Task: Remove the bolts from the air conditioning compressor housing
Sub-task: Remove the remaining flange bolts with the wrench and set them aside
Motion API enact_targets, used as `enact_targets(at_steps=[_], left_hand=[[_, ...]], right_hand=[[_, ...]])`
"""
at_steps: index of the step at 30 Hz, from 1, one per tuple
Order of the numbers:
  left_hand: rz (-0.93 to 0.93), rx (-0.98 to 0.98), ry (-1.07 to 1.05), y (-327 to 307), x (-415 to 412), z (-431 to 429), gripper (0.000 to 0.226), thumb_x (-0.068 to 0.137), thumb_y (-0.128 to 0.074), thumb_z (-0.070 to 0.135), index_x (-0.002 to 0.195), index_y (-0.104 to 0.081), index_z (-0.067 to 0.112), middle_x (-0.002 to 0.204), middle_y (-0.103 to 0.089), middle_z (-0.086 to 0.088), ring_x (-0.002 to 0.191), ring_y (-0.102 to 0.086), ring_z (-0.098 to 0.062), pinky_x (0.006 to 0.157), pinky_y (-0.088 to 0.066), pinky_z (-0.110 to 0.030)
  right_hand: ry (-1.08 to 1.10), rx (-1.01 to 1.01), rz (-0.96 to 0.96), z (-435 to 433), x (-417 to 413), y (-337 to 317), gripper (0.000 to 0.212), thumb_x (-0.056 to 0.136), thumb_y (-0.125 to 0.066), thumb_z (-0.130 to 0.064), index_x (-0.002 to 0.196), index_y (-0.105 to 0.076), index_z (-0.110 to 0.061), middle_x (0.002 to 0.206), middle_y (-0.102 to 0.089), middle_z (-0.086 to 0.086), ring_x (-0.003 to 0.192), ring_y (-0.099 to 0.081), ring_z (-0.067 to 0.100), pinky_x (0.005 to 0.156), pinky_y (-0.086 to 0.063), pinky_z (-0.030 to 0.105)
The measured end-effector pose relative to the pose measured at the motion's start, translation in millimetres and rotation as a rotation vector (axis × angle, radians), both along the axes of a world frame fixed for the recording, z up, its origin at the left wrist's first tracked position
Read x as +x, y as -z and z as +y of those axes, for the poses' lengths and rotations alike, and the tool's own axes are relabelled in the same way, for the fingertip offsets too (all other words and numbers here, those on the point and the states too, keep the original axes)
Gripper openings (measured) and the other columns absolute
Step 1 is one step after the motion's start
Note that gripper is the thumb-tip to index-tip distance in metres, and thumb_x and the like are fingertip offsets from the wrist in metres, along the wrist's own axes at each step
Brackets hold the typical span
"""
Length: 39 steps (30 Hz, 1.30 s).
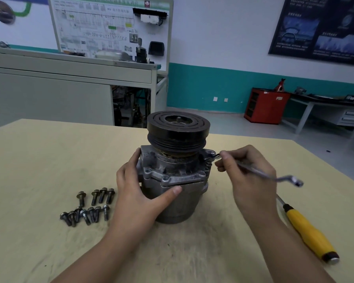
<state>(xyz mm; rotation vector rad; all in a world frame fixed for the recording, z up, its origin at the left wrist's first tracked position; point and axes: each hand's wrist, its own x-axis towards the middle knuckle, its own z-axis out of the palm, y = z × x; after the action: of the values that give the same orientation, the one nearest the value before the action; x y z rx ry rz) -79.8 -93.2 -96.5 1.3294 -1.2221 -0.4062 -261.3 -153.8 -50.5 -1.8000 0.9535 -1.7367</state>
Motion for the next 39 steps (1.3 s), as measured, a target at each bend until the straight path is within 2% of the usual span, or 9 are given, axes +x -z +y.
enact_targets(at_steps=[8, 11, 17, 20, 22, 26, 32, 36, 39], left_hand=[[0.009, -0.016, 0.006, -1, -1, 1, 0.092, 0.046, -0.073, 0.072, 0.119, -0.017, 0.069, 0.119, -0.023, 0.042, 0.111, -0.034, 0.025, 0.1, -0.035, -0.024], [-0.009, -0.01, 0.006, -1, -1, 1, 0.091, 0.048, -0.074, 0.07, 0.119, -0.018, 0.07, 0.118, -0.021, 0.045, 0.117, -0.037, 0.015, 0.101, -0.035, -0.024], [-0.02, -0.025, 0.003, 1, -2, 0, 0.092, 0.052, -0.078, 0.068, 0.121, -0.017, 0.068, 0.12, -0.025, 0.039, 0.116, -0.039, 0.012, 0.101, -0.035, -0.024], [-0.008, -0.023, -0.003, -1, -1, 0, 0.094, 0.044, -0.069, 0.072, 0.122, -0.017, 0.066, 0.124, -0.029, 0.024, 0.113, -0.037, 0.019, 0.101, -0.036, -0.024], [-0.012, -0.023, -0.005, 0, -1, 0, 0.095, 0.049, -0.076, 0.071, 0.123, -0.017, 0.065, 0.124, -0.029, 0.025, 0.116, -0.04, 0.012, 0.103, -0.037, -0.027], [-0.03, -0.018, 0.0, 1, 0, -1, 0.092, 0.051, -0.075, 0.059, 0.122, -0.018, 0.066, 0.12, -0.022, 0.042, 0.122, -0.04, 0.003, 0.107, -0.038, -0.032], [-0.014, -0.025, 0.009, 0, -1, 0, 0.09, 0.054, -0.078, 0.065, 0.12, -0.018, 0.067, 0.119, -0.022, 0.043, 0.115, -0.036, 0.019, 0.104, -0.036, -0.027], [-0.026, -0.007, 0.013, 0, -1, -1, 0.089, 0.051, -0.074, 0.057, 0.12, -0.017, 0.068, 0.119, -0.021, 0.042, 0.116, -0.039, 0.011, 0.104, -0.035, -0.026], [-0.033, -0.008, 0.015, 1, 0, 0, 0.089, 0.051, -0.074, 0.058, 0.119, -0.018, 0.069, 0.12, -0.021, 0.042, 0.119, -0.04, 0.007, 0.105, -0.036, -0.027]], right_hand=[[0.133, -0.232, 0.242, 7, 8, 3, 0.017, 0.081, -0.062, -0.014, 0.068, -0.053, -0.021, 0.056, -0.053, -0.016, 0.057, -0.053, -0.004, 0.053, -0.035, 0.004], [0.156, -0.256, 0.275, 8, 9, 0, 0.022, 0.079, -0.062, -0.013, 0.066, -0.049, -0.024, 0.05, -0.044, -0.02, 0.054, -0.049, -0.007, 0.051, -0.032, 0.002], [0.113, -0.196, 0.273, 10, 9, -3, 0.02, 0.079, -0.063, -0.013, 0.064, -0.051, -0.019, 0.05, -0.05, -0.012, 0.053, -0.051, -0.002, 0.05, -0.033, 0.004], [0.144, -0.195, 0.379, 11, 12, -2, 0.018, 0.082, -0.066, -0.01, 0.067, -0.056, -0.009, 0.052, -0.053, -0.001, 0.05, -0.05, 0.012, 0.047, -0.035, 0.016], [0.184, -0.173, 0.412, 11, 12, -3, 0.019, 0.083, -0.067, -0.009, 0.067, -0.056, -0.007, 0.051, -0.053, 0.0, 0.048, -0.048, 0.014, 0.048, -0.035, 0.019], [0.077, -0.017, 0.279, 9, 9, -6, 0.023, 0.082, -0.065, -0.005, 0.063, -0.055, -0.01, 0.054, -0.057, -0.001, 0.05, -0.052, 0.001, 0.046, -0.034, 0.007], [-0.244, 0.34, -0.032, -7, -10, -14, 0.013, 0.086, -0.059, 0.003, 0.074, -0.063, 0.002, 0.064, -0.07, 0.011, 0.058, -0.066, 0.017, 0.055, -0.052, 0.02], [-0.418, 0.559, -0.206, -17, -17, -15, 0.008, 0.079, -0.063, -0.005, 0.076, -0.064, 0.002, 0.062, -0.066, 0.012, 0.054, -0.062, 0.018, 0.053, -0.051, 0.021], [-0.491, 0.683, -0.373, -24, -16, -13, 0.022, 0.066, -0.067, -0.013, 0.081, -0.064, 0.003, 0.054, -0.057, 0.005, 0.047, -0.052, 0.01, 0.046, -0.045, 0.018]])
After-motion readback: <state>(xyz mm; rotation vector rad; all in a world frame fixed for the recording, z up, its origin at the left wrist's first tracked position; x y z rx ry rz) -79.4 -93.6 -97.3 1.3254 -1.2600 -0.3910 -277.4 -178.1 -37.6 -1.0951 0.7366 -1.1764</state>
